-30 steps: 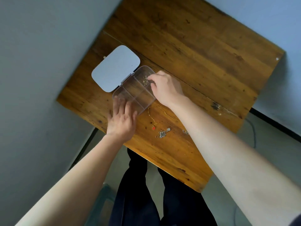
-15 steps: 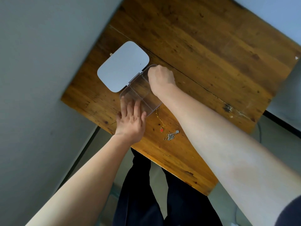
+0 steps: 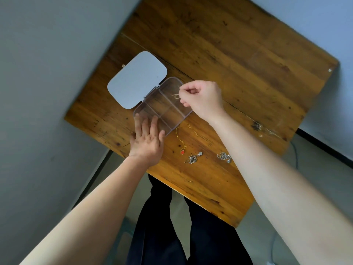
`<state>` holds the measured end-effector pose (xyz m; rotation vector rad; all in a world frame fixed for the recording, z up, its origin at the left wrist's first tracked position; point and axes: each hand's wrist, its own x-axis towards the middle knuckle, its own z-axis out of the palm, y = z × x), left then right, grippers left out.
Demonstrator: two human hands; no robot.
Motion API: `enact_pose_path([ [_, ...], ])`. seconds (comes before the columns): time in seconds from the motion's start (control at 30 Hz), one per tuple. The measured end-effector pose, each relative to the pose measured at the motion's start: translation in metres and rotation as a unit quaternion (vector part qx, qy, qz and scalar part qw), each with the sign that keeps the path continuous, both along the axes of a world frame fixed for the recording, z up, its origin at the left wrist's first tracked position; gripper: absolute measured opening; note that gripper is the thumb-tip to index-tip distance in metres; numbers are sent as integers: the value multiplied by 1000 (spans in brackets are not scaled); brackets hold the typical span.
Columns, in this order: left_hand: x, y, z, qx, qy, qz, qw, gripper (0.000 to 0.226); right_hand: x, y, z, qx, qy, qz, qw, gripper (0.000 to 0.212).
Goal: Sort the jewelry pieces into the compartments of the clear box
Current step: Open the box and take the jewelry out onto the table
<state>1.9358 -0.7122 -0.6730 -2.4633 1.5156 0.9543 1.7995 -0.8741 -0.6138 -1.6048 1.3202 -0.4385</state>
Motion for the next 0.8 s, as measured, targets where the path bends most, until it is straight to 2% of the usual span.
enact_pose_path([
  [0.07,-1,0,1,-5,2,6,1000,63,-19,8,14,39,-64,-57,996,10],
  [0.17,-5,1,5,-32,2,18,999,61,-47,20,33,47,-123,-119,984,9],
  [0.3,-19,2,12,-127,-14,48,991,50,-81,34,46,39,-170,-173,969,11],
  [0.43,-45,13,19,-255,-52,57,964,31,-101,44,40,20,-162,-186,969,11],
  [0.5,-57,24,20,-283,-61,48,956,27,-103,47,29,14,-135,-181,974,12],
  [0.6,-71,41,16,-245,-31,-5,969,25,-99,50,1,36,-78,-175,981,12],
  [0.73,-75,52,9,-94,6,-50,994,42,-94,54,-42,41,50,-128,990,15],
  [0.8,-73,54,6,-63,0,-64,996,50,-96,59,-60,30,123,-87,988,17],
])
